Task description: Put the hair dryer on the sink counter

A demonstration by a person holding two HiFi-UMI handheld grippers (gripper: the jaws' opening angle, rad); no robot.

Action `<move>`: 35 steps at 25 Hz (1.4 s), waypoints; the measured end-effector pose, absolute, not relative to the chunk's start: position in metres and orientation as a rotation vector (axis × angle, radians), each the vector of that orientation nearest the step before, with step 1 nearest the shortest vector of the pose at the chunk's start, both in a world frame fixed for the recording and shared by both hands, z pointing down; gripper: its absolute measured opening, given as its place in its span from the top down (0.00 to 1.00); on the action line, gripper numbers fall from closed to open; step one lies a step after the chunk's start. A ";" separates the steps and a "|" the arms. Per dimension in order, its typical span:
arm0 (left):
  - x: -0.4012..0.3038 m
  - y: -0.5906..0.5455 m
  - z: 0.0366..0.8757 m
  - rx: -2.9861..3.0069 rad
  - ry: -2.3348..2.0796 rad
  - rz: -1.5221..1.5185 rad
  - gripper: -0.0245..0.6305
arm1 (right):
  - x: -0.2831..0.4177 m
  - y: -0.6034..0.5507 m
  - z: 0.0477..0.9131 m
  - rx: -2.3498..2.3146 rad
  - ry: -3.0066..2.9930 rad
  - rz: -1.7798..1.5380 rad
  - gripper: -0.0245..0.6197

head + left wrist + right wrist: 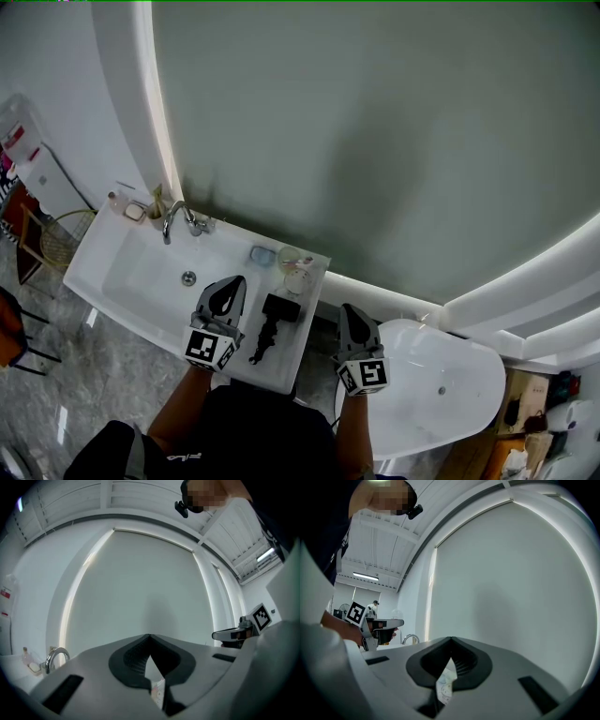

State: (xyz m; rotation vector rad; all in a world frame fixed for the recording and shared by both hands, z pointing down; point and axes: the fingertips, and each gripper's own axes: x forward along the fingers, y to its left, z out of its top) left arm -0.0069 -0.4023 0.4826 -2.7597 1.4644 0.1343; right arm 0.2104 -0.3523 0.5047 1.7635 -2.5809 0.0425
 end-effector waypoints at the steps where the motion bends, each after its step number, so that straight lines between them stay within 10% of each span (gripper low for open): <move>1: -0.007 -0.403 0.483 -2.754 1.468 0.122 0.93 | 0.211 -0.352 0.504 1.762 -2.578 0.039 0.92; 35: -0.006 -0.393 0.490 -2.865 1.360 0.132 0.93 | 0.201 -0.350 0.505 1.732 -2.530 0.016 0.92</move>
